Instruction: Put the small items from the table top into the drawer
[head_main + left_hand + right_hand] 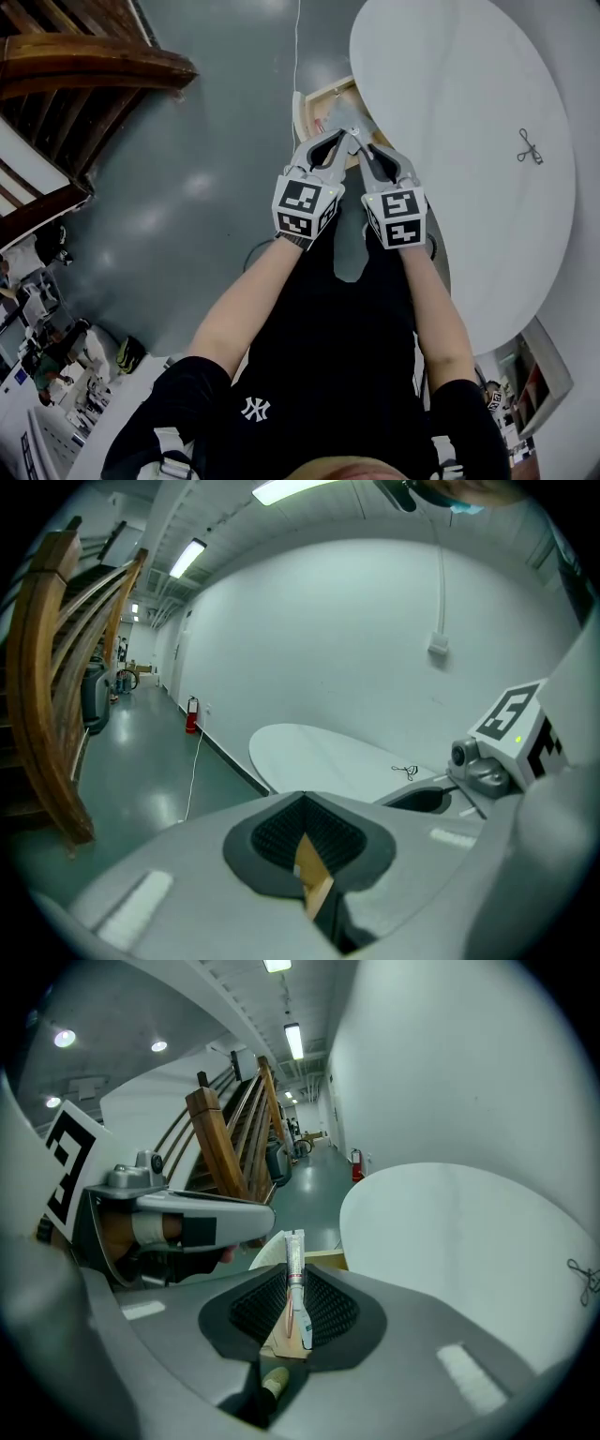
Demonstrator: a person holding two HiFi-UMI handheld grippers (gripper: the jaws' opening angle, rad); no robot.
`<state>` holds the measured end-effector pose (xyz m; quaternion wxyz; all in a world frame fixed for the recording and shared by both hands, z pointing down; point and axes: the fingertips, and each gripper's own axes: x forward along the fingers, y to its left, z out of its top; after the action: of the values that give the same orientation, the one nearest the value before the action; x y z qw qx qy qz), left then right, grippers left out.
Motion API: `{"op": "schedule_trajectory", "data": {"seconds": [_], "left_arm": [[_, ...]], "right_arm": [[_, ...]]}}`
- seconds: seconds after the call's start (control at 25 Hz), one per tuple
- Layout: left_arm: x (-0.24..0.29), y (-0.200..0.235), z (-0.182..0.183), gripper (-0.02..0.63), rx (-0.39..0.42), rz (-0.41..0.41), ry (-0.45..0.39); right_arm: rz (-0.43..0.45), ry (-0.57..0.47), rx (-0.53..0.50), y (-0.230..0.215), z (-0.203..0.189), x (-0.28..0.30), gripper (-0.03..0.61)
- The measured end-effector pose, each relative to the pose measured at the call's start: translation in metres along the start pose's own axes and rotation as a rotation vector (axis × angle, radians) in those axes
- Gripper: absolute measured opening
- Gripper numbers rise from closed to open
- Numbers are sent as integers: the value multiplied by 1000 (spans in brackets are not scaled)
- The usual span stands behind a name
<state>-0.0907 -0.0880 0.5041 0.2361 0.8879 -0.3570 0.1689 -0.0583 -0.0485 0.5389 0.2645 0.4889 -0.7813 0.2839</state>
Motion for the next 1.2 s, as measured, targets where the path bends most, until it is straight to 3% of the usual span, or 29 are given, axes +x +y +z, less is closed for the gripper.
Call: {"op": "schedule_trajectory", "data": {"seconds": [0.52, 1.2], "left_arm": [[22, 46, -32, 0, -41, -11, 11], [47, 66, -46, 0, -43, -37, -4]], "right_arm": [[-18, 103, -5, 3, -50, 78, 78], [-5, 203, -4, -15, -91, 144, 80]]}}
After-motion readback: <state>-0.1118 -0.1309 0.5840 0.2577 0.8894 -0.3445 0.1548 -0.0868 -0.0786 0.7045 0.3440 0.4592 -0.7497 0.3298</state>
